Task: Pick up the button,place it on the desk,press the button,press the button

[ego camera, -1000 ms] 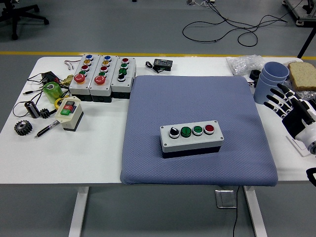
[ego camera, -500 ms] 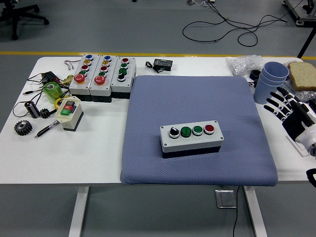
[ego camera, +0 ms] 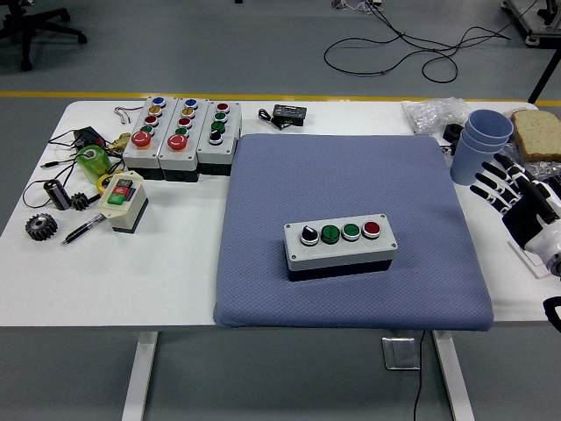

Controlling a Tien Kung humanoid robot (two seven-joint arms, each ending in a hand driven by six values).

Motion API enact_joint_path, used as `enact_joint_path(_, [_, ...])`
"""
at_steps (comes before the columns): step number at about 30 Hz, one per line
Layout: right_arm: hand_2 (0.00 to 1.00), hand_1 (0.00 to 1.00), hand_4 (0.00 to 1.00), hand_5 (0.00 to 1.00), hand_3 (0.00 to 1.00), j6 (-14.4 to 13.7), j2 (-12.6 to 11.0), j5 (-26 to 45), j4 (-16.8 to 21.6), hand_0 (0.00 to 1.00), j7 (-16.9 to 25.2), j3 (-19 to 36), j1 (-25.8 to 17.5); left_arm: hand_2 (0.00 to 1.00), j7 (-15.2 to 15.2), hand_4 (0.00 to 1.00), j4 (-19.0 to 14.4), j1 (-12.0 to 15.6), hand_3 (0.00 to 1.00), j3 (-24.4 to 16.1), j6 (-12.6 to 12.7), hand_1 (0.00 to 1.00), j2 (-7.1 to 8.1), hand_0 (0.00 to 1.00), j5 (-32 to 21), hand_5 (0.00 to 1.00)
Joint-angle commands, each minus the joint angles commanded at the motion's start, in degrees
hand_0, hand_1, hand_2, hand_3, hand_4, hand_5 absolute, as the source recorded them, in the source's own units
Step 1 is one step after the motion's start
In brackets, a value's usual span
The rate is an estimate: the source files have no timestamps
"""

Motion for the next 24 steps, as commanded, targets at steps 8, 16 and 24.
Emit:
enact_joint_path(8, [0.634, 0.609, 0.692, 0.311, 0.616, -0.02, 0.03, 0.28, -0.11, 0.658, 0.03, 0.10, -0.17, 0.689, -0.01, 0.417, 0.00, -0.04, 0.562, 0.15, -0.11, 0.642, 0.00, 0.604, -0.10, 0.768])
enact_joint_path(16, [0.632, 0.606, 0.688, 0.309, 0.615, -0.01, 0.03, 0.45, -0.05, 0.658, 0.02, 0.19, -0.06, 0.690, 0.00, 0.417, 0.00, -0.10, 0.562, 0.23, -0.15, 0.642, 0.00, 0.604, -0.25, 0.768])
enact_joint_path(24, [0.631, 0.605, 0.686, 0.307, 0.613, -0.03, 0.15, 0.47, -0.18, 0.655, 0.03, -0.13, -0.03, 0.689, 0.06, 0.417, 0.00, -0.13, 0.561, 0.21, -0.10, 0.642, 0.00, 0.604, -0.17, 0.768])
